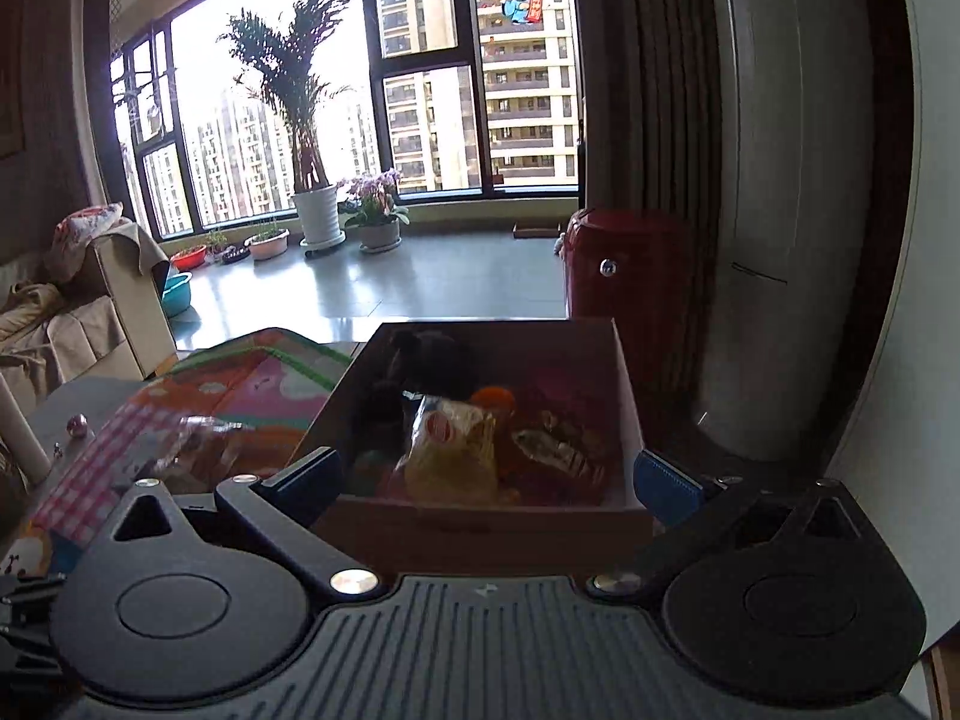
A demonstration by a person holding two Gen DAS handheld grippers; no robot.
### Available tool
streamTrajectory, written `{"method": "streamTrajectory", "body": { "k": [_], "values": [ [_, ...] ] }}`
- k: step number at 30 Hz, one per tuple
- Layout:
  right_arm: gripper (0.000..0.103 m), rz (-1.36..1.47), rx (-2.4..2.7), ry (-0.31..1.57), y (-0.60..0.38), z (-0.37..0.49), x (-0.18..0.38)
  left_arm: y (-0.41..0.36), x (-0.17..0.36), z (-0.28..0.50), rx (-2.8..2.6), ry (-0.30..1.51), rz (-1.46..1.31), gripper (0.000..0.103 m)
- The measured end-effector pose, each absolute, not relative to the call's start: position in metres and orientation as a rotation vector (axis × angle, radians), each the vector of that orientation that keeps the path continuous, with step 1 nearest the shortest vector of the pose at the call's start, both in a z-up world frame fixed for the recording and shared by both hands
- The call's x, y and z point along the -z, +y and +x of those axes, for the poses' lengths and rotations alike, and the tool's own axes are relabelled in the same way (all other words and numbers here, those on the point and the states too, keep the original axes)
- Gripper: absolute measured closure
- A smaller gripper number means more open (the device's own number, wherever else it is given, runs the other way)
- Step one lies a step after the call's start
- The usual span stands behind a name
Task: Organize objects
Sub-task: 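Grasp the wrapped bread loaf with the left tool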
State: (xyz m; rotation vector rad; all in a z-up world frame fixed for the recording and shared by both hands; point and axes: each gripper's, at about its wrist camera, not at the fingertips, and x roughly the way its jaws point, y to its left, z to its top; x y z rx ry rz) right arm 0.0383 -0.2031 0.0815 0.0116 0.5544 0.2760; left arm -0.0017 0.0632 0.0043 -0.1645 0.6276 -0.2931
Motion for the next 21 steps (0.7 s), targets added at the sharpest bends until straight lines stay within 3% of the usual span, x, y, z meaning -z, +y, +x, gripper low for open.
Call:
{"method": "streamTrajectory", "body": {
  "k": [8,13,15,17,19,21],
  "values": [
    [0.000,-0.016,-0.383,0.635,-0.160,0.000,-0.020,0.090,-0.042,0.045,0.098,0.538,-0.045,0.048],
    [0.000,0.022,-0.385,0.646,-0.166,0.005,-0.014,0.111,-0.037,0.108,0.000,0.670,-0.069,0.047],
    [0.000,0.047,-0.389,0.645,-0.170,0.004,-0.014,0.108,-0.032,0.120,-0.009,0.677,-0.038,0.040],
    [0.000,0.061,-0.392,0.648,-0.172,0.005,-0.014,0.102,-0.028,0.128,0.028,0.716,-0.063,0.040],
    [0.000,0.067,-0.398,0.658,-0.171,0.005,-0.012,0.089,-0.021,0.133,0.044,0.741,-0.050,0.030],
    [0.000,0.068,-0.398,0.659,-0.171,0.005,-0.013,0.076,-0.015,0.137,0.054,0.758,-0.004,0.030]
  ]
}}
